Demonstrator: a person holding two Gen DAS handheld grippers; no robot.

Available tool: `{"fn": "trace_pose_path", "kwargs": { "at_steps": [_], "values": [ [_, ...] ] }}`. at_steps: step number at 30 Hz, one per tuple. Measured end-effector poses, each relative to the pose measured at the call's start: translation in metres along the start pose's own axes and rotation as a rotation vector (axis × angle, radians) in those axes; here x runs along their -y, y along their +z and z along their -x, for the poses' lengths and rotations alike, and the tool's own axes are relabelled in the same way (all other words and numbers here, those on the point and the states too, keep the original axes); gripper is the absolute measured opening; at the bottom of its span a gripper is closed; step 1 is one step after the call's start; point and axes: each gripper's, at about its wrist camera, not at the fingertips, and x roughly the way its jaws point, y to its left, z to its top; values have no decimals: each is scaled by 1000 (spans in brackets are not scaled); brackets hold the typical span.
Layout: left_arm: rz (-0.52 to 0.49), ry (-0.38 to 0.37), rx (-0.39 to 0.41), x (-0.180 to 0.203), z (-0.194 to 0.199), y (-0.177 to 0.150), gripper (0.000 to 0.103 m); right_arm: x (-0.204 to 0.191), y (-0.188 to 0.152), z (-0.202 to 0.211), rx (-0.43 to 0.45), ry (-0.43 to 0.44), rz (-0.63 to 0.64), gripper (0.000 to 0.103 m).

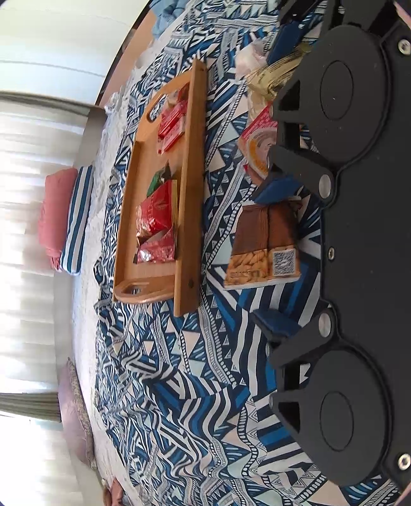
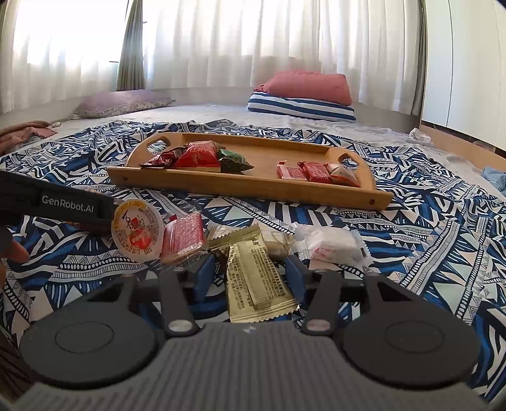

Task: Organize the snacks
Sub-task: 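Grasp the brown chocolate bar with the left gripper while the right gripper grasps a gold bar, then carry the chocolate bar and gold bar over the wooden tray with both tools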

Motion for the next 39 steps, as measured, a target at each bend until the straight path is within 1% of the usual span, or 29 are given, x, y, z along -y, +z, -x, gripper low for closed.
{"fn": "trace_pose_path", "kwargs": {
  "at_steps": [1, 2, 3, 4, 6, 7, 8, 11, 14, 18, 23, 31, 39],
  "values": [
    [-10, -2, 3, 1, 1, -1, 63, 0, 0, 0, 0, 1, 0, 61],
    [-20, -9, 4, 3, 2, -1, 53, 0, 0, 0, -1, 3, 0, 58],
    [-29, -20, 3, 4, 3, -1, 47, 0, 0, -1, -3, 6, 2, 56],
    [-34, -25, 5, 6, 4, -1, 42, 0, 0, -1, -6, 13, 3, 52],
    [-47, -12, 9, 11, 7, -1, 40, 0, 2, -1, -10, 29, 5, 45],
    [-57, -17, 11, 13, 8, 0, 32, 0, 3, -1, -11, 38, 7, 39],
    [-61, -26, 11, 14, 9, 0, 19, -1, 4, 0, -14, 42, 8, 40],
    [-57, -29, 6, 16, 11, 4, 19, -2, 5, 1, -13, 53, 9, 36],
    [-41, -31, 7, 13, 14, 7, 19, -2, 6, 4, -15, 72, 10, 36],
    [-35, -21, 16, 9, 18, 14, 19, -2, 10, 9, -10, 64, 3, 36],
    [-15, -31, 24, 5, 24, 27, 19, 8, 22, 10, -12, 40, -47, 36],
    [4, -71, 32, 5, 25, 56, 19, 30, 44, 8, 3, 8, -114, 36],
    [16, -127, 16, 5, 10, 88, 19, 53, 68, -6, 10, -1, -164, 36]
  ]
}}
